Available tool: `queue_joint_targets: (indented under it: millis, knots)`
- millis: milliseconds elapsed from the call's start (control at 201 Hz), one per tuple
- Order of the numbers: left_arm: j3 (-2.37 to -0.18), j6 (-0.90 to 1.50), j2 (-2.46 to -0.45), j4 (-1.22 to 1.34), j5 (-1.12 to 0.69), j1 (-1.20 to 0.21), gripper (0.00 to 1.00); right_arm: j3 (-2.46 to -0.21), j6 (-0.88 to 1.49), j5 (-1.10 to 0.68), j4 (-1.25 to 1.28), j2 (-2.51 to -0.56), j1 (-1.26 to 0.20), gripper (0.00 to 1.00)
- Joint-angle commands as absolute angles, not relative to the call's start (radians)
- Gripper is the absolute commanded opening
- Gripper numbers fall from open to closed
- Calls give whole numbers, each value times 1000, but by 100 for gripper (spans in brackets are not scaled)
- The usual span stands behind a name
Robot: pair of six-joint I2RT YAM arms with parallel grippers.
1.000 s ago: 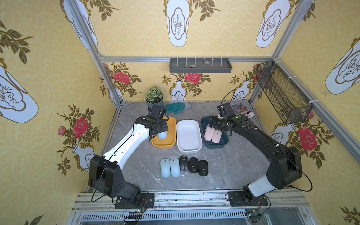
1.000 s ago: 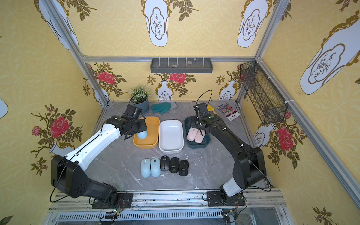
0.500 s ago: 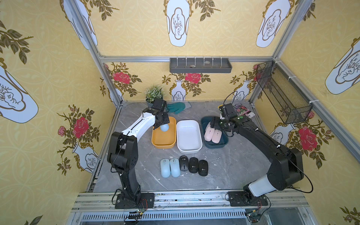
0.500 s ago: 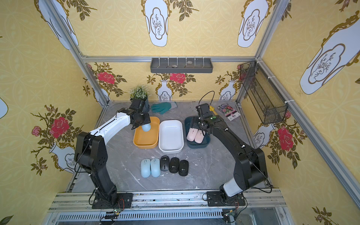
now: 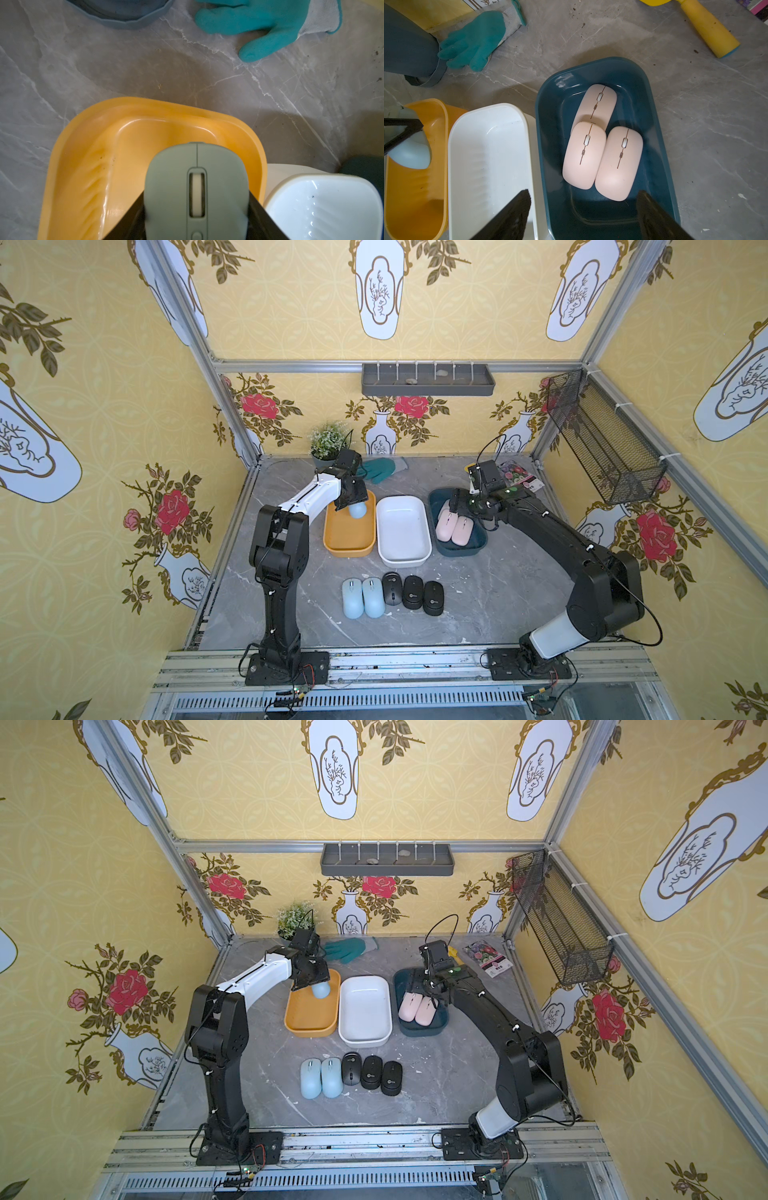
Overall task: Place the mice by color into the storage box
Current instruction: Place the mouse in the storage box.
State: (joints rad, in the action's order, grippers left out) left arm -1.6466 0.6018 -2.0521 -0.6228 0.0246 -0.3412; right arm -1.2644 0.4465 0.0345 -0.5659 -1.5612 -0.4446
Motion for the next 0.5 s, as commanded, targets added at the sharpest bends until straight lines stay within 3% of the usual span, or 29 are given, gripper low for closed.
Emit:
queue_joint_targets:
  millis: [0,493]
  knots:
    - [-1648,597,-2077,-628,14,-339,59,-1265,438,25,-532,-1571,-442,82]
    - [-1685,584,-2167,-635,0,-321,65,-1265,443,14,-521,-1591,-439,82]
